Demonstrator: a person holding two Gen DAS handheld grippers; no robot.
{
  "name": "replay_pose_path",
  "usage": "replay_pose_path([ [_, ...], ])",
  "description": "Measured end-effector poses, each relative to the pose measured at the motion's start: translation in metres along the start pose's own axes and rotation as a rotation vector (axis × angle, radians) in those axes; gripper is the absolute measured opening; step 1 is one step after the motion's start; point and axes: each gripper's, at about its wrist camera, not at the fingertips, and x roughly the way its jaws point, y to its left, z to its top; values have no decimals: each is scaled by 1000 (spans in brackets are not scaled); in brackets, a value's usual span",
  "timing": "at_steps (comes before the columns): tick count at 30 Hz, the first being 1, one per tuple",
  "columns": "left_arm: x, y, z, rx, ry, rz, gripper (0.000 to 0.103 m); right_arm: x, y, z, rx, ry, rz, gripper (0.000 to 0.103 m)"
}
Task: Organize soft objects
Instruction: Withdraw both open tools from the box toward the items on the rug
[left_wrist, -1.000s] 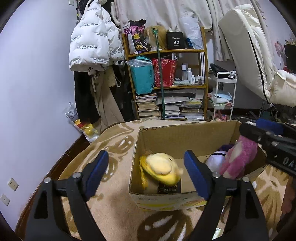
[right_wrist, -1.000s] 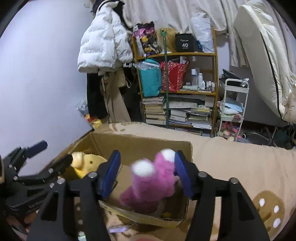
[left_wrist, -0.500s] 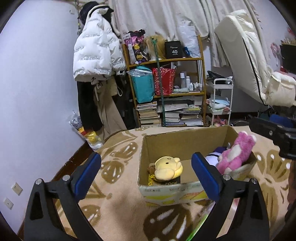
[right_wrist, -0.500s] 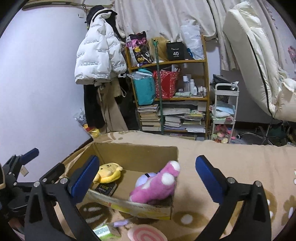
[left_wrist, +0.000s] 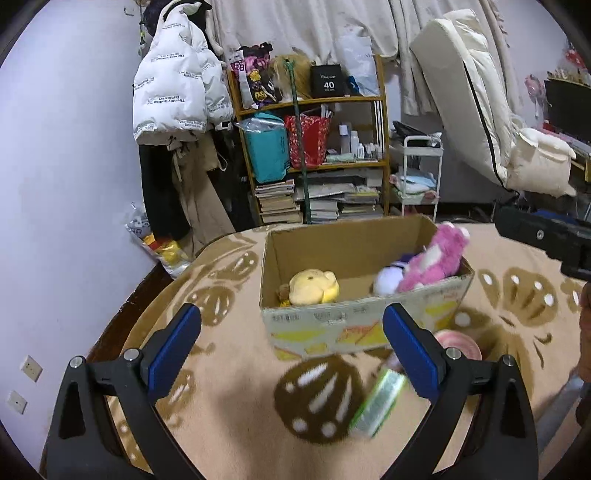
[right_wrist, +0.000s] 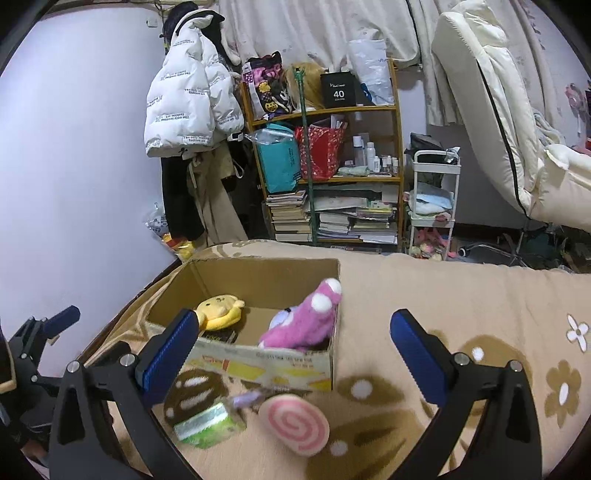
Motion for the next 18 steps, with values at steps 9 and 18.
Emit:
replay_pose_path([
  [9,-22,-2,-12,-35,70,-44,98,-34,-2,-13,16,-4,22,103],
  [18,-23,-9,-18,-8,86,-37,98,-39,3,-23,-9,28,-10,103],
])
